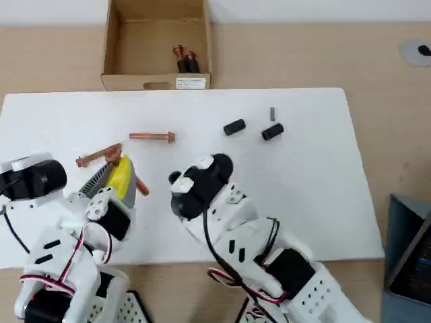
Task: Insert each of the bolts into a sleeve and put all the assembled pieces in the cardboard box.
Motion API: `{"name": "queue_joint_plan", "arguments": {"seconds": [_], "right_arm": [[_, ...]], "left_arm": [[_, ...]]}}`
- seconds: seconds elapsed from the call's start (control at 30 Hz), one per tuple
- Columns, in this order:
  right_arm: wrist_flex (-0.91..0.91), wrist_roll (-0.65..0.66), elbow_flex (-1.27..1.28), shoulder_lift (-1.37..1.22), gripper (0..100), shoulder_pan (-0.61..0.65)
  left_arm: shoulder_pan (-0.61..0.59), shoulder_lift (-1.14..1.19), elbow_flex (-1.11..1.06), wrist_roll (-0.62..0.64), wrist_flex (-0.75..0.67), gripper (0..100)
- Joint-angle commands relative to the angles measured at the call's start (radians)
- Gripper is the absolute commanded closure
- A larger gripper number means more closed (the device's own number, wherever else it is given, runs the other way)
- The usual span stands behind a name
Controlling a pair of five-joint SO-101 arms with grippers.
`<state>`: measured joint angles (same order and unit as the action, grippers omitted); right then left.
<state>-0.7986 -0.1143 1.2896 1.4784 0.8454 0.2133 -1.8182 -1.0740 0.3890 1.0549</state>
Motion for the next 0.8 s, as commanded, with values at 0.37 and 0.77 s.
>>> {"name": "queue_joint_plan", "arguments": {"seconds": [0.37, 0.77], "right_arm": [[0.032, 0.012, -0.012, 0.008, 98.9, 0.058], [0.034, 0.089, -0.036, 0.008, 98.9, 0.058]], "left_arm": [[0.028, -0.007, 0.008, 0.084, -0.149, 100], [0.055, -0.005, -0.008, 0.114, -0.143, 100]]}}
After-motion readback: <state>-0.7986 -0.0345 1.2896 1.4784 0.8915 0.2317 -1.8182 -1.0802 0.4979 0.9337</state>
